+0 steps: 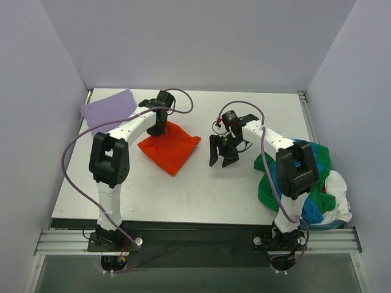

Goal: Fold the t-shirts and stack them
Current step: Put the neatly folded tshirt into the corner of the board with the left arm

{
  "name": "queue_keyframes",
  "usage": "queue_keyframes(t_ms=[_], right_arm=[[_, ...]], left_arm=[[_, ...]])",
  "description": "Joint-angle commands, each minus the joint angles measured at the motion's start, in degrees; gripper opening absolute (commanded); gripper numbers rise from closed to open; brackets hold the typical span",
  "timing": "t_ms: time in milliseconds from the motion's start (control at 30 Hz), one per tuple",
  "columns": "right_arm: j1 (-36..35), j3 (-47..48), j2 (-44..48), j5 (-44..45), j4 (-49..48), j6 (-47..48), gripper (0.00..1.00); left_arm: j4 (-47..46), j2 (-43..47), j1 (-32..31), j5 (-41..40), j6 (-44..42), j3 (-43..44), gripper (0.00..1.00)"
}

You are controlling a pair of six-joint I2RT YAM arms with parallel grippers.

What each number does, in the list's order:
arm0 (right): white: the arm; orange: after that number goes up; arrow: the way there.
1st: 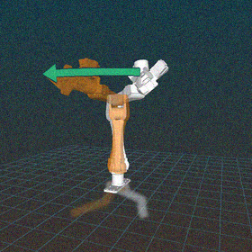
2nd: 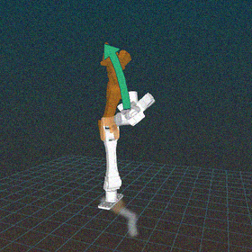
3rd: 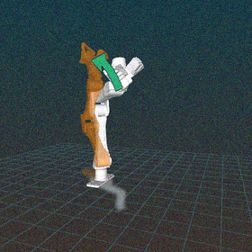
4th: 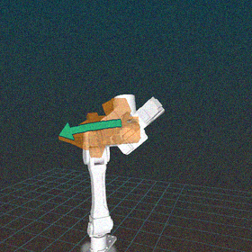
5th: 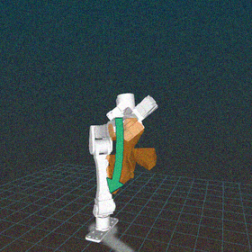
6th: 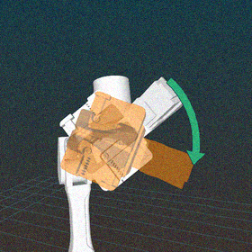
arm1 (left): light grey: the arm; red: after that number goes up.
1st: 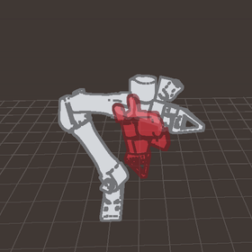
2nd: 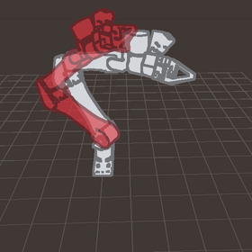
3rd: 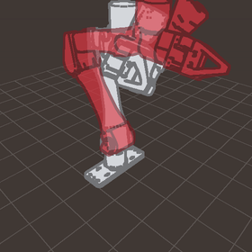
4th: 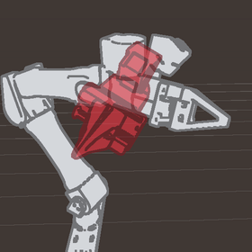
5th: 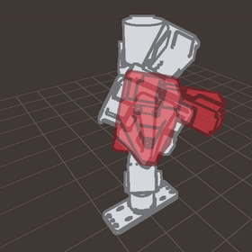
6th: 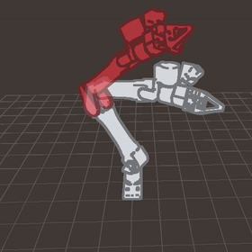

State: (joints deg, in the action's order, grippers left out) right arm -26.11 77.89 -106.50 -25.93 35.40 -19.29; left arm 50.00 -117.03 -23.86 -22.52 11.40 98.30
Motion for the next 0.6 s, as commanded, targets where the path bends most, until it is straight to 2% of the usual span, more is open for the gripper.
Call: queue_keyframes(t_ms=[0,100,133,200,233,333,567], right_arm=[[1.6,5.4,-2.0,2.4,4.7,0.5,0.57],[2.6,9.0,-4.1,3.6,6.9,-0.7,0.57],[2.9,9.6,-4.4,3.8,7.2,-0.8,0.57],[3.2,10.7,-5.1,4.3,7.8,-1.3,0.57],[3.3,11.9,-5.6,4.3,8.1,-1.3,0.57],[3.9,16.3,-7.8,4.2,11.7,-0.2,0.57],[6.0,22.4,-12.3,4.0,18.2,4.1,0.57]], left_arm=[[2.4,-3.7,3.3,-1.1,-3.7,11.1,0.0],[4.0,-8.5,5.4,-0.5,-5.9,18.1,0.0],[4.4,-11.0,5.9,-0.2,-6.3,23.4,0.0],[6.1,-13.7,7.3,0.3,-7.1,28.4,0.0],[6.9,-16.5,7.7,0.7,-7.4,34.2,0.0],[9.5,-21.0,9.4,2.0,-8.3,42.0,0.0],[1.0,-19.5,13.3,4.6,-9.2,40.8,0.0]])
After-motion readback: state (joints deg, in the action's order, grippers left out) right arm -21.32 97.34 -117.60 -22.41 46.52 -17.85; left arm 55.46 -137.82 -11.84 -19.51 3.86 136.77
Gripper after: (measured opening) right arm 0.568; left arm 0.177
